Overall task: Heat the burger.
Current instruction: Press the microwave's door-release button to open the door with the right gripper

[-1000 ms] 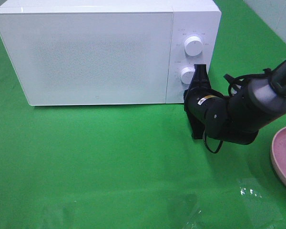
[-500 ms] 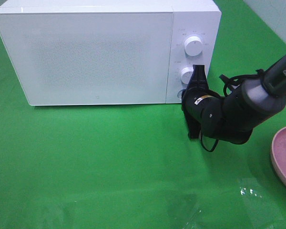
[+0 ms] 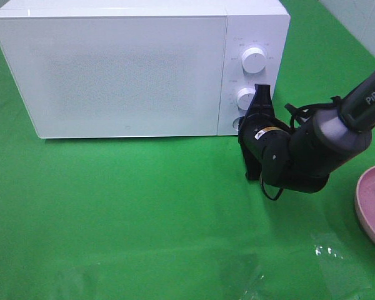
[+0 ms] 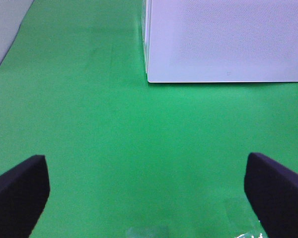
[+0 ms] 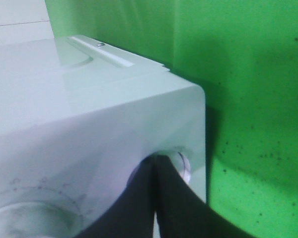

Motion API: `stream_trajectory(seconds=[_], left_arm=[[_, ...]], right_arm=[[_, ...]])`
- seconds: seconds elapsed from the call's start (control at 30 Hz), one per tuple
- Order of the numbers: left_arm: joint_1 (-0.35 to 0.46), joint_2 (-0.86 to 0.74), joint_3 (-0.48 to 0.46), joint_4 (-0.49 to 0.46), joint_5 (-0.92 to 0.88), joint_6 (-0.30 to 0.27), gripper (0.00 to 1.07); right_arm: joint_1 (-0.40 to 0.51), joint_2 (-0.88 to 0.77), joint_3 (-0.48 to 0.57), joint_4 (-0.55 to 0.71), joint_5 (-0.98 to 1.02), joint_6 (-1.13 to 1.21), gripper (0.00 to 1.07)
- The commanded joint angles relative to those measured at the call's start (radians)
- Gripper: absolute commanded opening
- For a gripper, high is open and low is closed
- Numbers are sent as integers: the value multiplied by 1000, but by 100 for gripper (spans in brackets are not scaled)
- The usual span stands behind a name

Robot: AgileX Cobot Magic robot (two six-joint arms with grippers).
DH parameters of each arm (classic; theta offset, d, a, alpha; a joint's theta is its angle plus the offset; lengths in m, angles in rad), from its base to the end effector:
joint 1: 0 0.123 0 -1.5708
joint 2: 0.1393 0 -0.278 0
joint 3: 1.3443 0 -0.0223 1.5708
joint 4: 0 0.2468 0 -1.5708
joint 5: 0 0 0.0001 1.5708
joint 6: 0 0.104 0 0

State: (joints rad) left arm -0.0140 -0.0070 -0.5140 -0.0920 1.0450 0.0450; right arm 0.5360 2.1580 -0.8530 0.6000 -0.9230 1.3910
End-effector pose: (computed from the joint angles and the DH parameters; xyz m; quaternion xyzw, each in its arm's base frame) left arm 0.0081 -0.0084 0.2752 0.0267 0.8422 -0.0376 0.5372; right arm 0.3479 0.1522 0.0716 0.5762 0.5808 0.4198 0.3929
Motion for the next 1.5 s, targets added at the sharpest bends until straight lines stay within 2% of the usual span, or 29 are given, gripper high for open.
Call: stream_trajectory(seconds=[0.03, 0.47, 0.9, 1.2, 1.5], left_arm=[[2, -16, 4, 2, -11, -5, 103], [2, -16, 4, 2, -11, -5, 103], [2, -16, 4, 2, -11, -5, 103], [2, -16, 4, 2, -11, -5, 103], [2, -16, 4, 2, -11, -5, 103]], right_arm=[[-16, -12, -38, 4, -170, -2, 0], [-16, 58, -198, 42, -200, -47, 0], [-16, 57, -201, 52, -193, -61, 0], [-13, 34, -166, 52, -120, -41, 0], [-13, -30, -129, -20, -6, -42, 0]])
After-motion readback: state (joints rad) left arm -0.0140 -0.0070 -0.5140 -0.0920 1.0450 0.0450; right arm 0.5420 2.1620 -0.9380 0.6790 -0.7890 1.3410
